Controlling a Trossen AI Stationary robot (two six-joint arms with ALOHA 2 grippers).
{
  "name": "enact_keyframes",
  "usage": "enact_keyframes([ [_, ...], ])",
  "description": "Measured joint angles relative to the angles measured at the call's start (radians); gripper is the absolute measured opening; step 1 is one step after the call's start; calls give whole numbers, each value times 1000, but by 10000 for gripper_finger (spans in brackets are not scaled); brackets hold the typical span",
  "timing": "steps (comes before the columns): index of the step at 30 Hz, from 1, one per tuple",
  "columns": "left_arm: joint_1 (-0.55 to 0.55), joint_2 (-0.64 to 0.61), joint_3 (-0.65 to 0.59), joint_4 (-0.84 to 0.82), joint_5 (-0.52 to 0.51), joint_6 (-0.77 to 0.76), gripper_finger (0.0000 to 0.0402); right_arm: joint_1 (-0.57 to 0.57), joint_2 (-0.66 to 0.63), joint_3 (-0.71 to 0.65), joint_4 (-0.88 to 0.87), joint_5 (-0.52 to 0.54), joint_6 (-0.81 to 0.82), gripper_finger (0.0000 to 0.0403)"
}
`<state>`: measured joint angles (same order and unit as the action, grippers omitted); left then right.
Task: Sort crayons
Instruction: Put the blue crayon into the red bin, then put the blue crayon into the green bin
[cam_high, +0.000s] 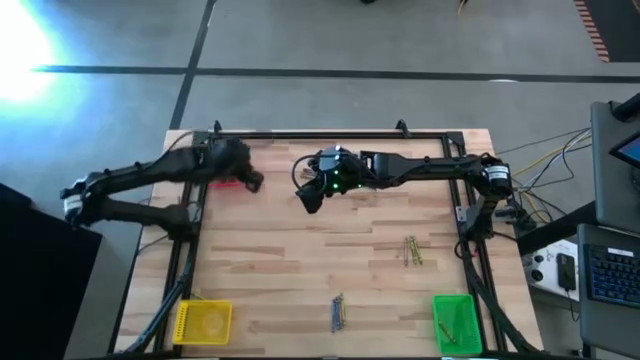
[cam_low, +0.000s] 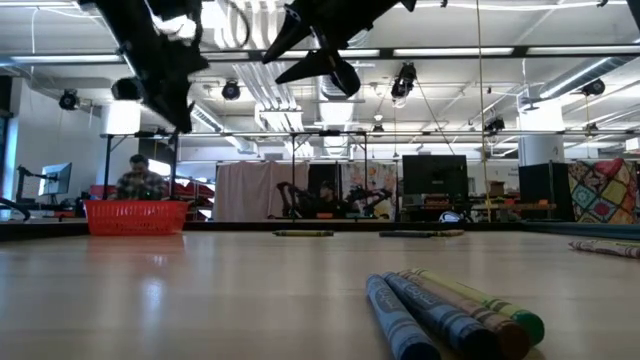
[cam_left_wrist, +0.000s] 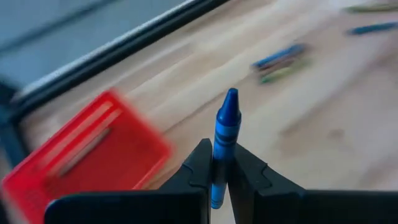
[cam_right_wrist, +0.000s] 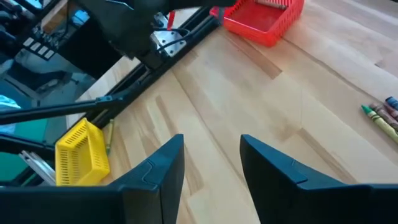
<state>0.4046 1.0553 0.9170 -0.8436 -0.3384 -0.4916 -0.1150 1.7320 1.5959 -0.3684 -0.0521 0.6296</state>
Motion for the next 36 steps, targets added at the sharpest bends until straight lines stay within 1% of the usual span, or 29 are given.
enact_keyframes([
  [3,174,33,0,-18,68,0,9,2,-2,0,-13,0,0,144],
  [6,313,80,-1,-28,101,1,22,6,-10,0,-46,0,6,139],
  [9,404,129,0,-29,121,37,48,11,-16,0,-80,0,6,134],
  [12,446,185,0,-28,143,77,83,15,-17,0,-111,1,6,132],
  [17,452,265,-1,-29,148,98,151,17,-20,0,-138,1,3,136],
  [19,449,281,-1,-36,148,98,172,17,-20,0,-158,7,-14,138],
  [21,440,280,-1,-50,161,98,187,12,-20,0,-216,59,-42,139],
  [23,424,253,-1,-63,176,93,195,-1,-21,0,-321,170,-56,141],
  [24,412,231,-1,-69,177,88,197,-16,-21,-2,-378,223,-64,141],
  [25,397,206,-1,-73,176,80,198,-37,-19,-8,-420,253,-70,142],
  [27,360,150,-1,-66,177,68,199,-90,-17,-33,-481,261,-96,141],
  [29,319,96,-1,-42,177,72,196,-144,-16,-80,-492,260,-125,139],
  [30,299,70,-1,-32,177,76,193,-172,-15,-105,-485,248,-141,138],
  [33,244,14,-1,-20,190,84,180,-259,-14,-181,-442,163,-214,137],
  [36,198,-19,-1,-23,195,68,164,-324,-14,-251,-404,135,-277,137],
])
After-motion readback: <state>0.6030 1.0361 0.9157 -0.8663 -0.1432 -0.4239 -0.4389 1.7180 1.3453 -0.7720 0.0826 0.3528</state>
